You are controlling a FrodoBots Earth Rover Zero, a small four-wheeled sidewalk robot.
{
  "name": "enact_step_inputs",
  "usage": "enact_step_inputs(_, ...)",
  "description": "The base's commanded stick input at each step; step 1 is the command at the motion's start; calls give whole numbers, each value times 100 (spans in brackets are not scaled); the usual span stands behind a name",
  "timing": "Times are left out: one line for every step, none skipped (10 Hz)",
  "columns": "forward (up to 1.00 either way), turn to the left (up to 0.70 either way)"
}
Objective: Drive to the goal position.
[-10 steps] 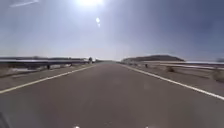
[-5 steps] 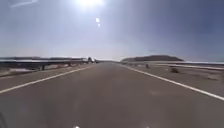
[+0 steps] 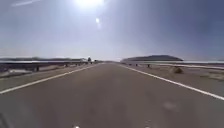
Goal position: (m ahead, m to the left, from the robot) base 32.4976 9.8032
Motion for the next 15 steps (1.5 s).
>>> enact_step_inputs(100,0)
enact_step_inputs(100,0)
enact_step_inputs(100,0)
enact_step_inputs(100,0)
enact_step_inputs(100,0)
enact_step_inputs(100,0)
enact_step_inputs(100,0)
enact_step_inputs(100,0)
enact_step_inputs(100,0)
enact_step_inputs(100,0)
enact_step_inputs(100,0)
enact_step_inputs(100,0)
enact_step_inputs(100,0)
enact_step_inputs(100,0)
enact_step_inputs(100,0)
